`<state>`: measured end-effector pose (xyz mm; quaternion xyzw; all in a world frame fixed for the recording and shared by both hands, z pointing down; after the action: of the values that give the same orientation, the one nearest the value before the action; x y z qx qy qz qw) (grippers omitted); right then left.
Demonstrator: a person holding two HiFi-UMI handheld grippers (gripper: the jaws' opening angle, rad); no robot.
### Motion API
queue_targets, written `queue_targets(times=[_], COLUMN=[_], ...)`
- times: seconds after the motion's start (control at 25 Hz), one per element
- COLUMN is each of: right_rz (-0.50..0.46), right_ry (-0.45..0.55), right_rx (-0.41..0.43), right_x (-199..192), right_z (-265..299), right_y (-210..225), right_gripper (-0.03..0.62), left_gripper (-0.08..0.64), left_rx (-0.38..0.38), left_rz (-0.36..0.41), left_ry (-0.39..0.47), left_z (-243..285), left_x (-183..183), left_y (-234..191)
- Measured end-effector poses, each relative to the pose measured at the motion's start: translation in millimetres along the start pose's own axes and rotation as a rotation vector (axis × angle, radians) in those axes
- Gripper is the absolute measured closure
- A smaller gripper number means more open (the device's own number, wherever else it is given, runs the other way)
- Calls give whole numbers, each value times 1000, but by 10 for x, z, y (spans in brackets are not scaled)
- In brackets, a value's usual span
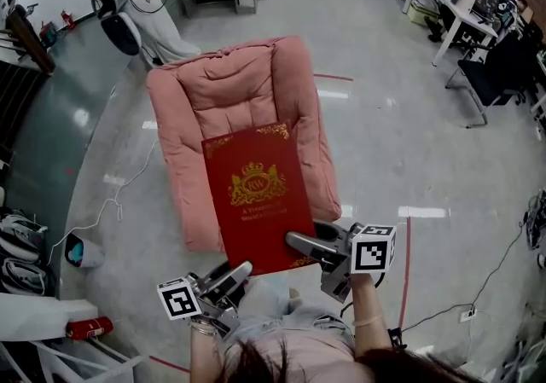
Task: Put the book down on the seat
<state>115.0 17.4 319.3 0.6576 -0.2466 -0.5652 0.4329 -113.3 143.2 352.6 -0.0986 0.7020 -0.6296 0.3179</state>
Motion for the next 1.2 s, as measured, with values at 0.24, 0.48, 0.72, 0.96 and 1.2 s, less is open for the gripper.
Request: queue_targets(times=[0.24,0.48,0.72,0.96,1.2], right_rz=[17,47,76,119,155], right_ry=[-17,-35,-51,-55,-69], right_rx=[-29,-48,-68,-77,-105], right_x=[42,105,145,167,163], right_z=[137,257,422,555,668], right_y=[196,391,633,841,1091], right_gripper=[307,305,305,305,304], left_gripper=[302,302,302,302,302], left_rx=[27,49,82,118,153], left_rz=[-21,-93,-149,-167,-235], left_ry=[-19,-7,1,4,8], left_z=[86,184,263,332,407], left_x=[118,160,255,340,390], left_y=[-183,-364,-581,-745,-952])
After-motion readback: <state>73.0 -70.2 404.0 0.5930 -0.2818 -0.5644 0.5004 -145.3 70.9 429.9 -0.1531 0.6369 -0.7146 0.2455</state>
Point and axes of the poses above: the fingertips, and each gripper's own axes: z forward along the fingers, y to its right, x out of its top, the point moved 9 cm from there along -z, backward along the fingers, and after that the axes turned 7 degrees about y, right-handed, at the moved point
